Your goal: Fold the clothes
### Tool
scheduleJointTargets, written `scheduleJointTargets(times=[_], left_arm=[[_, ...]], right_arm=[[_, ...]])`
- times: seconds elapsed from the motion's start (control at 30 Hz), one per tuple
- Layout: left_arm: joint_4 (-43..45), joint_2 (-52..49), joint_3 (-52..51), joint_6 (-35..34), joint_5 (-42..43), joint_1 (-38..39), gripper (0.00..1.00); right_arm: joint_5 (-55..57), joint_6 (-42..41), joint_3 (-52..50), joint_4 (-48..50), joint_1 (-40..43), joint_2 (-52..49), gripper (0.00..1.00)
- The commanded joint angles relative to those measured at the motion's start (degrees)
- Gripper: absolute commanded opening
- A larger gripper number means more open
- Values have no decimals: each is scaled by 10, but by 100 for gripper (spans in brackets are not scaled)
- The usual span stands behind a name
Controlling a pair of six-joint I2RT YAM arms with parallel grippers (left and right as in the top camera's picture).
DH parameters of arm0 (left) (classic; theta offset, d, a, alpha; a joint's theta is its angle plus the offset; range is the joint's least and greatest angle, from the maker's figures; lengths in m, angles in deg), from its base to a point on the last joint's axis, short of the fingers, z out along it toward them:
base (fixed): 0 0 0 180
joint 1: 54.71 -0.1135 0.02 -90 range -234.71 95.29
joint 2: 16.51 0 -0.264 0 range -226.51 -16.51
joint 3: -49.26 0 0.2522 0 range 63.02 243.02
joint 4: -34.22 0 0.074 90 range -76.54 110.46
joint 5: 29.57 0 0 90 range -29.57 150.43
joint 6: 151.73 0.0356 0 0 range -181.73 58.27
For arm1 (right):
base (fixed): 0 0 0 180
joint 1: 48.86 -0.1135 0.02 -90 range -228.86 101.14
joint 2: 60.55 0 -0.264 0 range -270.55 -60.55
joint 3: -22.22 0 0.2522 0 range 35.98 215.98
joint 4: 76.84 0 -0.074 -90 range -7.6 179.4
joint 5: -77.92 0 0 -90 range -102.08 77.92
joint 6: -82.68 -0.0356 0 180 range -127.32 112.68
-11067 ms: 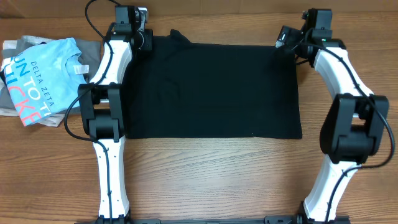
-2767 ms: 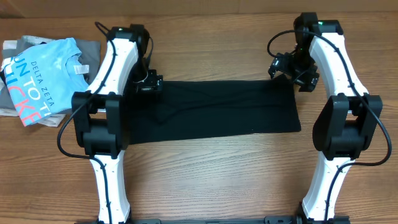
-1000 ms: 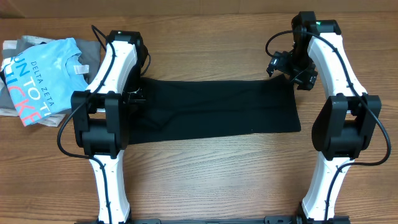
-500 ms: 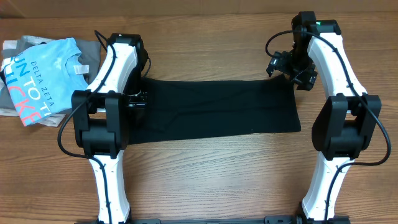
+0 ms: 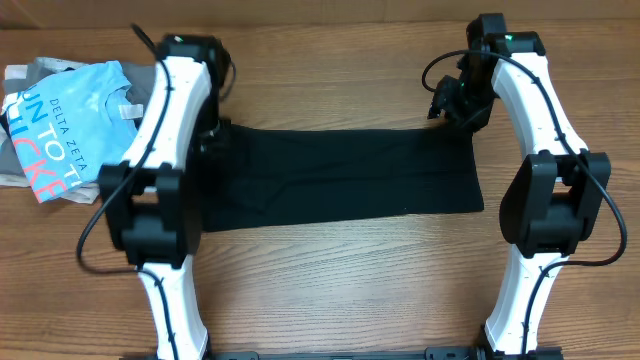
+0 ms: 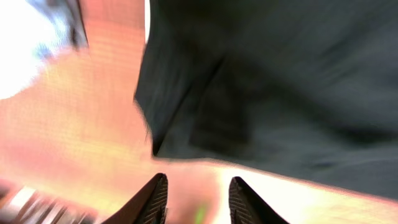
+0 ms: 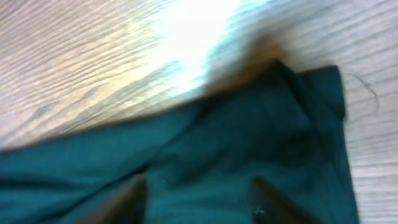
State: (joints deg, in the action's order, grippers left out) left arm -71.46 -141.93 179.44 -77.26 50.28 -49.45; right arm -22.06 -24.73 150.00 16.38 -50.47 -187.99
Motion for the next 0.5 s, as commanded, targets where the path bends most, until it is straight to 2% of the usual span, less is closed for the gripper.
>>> scheduleJointTargets(times=[0.0, 0.07, 0.17, 0.23, 0.37, 0.47], left_arm=[[54, 50, 26, 46, 99, 2, 35], [97, 40, 23, 66, 175, 4, 28], [124, 17, 9, 65, 195, 9, 19], [134, -9, 2, 65, 195, 15, 18], [133, -66, 1, 65, 194, 22, 9], [137, -102, 1, 61, 195, 22, 7]], right_arm=[[-9, 10, 13, 19, -22, 19, 34], [-7, 10, 13, 25, -35, 10, 18], [-6, 10, 12, 20, -44, -7, 8], [-6, 10, 2, 21, -47, -17, 7], [-4, 10, -14, 24, -47, -35, 4], [-4, 10, -26, 32, -47, -41, 4]])
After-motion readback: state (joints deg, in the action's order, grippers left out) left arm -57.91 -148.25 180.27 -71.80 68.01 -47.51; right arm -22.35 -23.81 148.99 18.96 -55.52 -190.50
